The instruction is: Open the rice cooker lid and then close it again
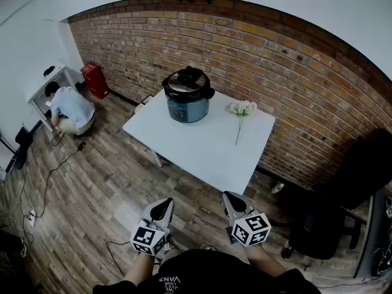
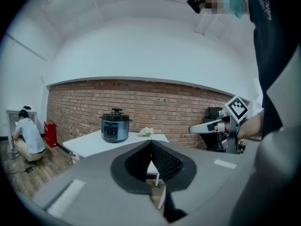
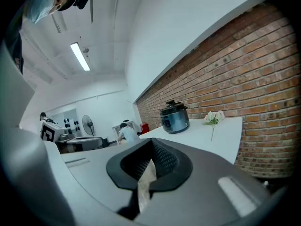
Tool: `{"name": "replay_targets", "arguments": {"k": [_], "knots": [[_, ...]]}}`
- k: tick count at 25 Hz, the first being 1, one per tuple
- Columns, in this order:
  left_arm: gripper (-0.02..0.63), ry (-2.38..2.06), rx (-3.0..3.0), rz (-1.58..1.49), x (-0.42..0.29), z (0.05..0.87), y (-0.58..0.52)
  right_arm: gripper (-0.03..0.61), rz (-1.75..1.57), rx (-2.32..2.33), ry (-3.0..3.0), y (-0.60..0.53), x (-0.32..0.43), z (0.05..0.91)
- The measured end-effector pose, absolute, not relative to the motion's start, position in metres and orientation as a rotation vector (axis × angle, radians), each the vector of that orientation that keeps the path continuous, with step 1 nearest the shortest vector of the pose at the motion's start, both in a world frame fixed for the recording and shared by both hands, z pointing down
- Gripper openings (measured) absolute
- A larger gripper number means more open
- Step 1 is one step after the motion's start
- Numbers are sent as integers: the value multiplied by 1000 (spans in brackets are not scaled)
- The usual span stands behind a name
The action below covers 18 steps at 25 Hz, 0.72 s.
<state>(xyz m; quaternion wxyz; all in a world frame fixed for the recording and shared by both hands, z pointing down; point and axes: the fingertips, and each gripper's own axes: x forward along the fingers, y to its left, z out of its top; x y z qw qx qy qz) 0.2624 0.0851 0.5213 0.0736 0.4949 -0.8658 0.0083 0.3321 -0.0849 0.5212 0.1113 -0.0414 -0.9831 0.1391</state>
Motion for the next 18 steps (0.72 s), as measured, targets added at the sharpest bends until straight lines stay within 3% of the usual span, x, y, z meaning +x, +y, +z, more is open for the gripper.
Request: {"name": "replay_targets", "arguments": {"k": [6, 7, 8, 10, 11, 14, 18], "knots": [[3, -2563, 1607, -72, 238, 512, 104, 6, 406, -145, -2932, -52, 306, 515], [61, -2554, 1644, -101, 232, 507, 106, 6, 415, -149, -2940, -46, 300, 513], [175, -2547, 1673, -120, 226, 503, 109, 52, 428, -140, -2943, -41, 293, 512], [226, -2528, 1716, -134, 211, 496, 115, 210, 453, -82, -2944, -36, 277, 511], [241, -2514, 1736, -134, 203, 494, 119, 254, 458, -43, -2949, -34, 270, 510], [298, -2469, 1776, -156, 178, 489, 136, 290, 464, 61, -2979, -24, 251, 503], [320, -2418, 1775, -199, 147, 486, 167, 301, 500, 174, -3002, -4, 231, 498]]}}
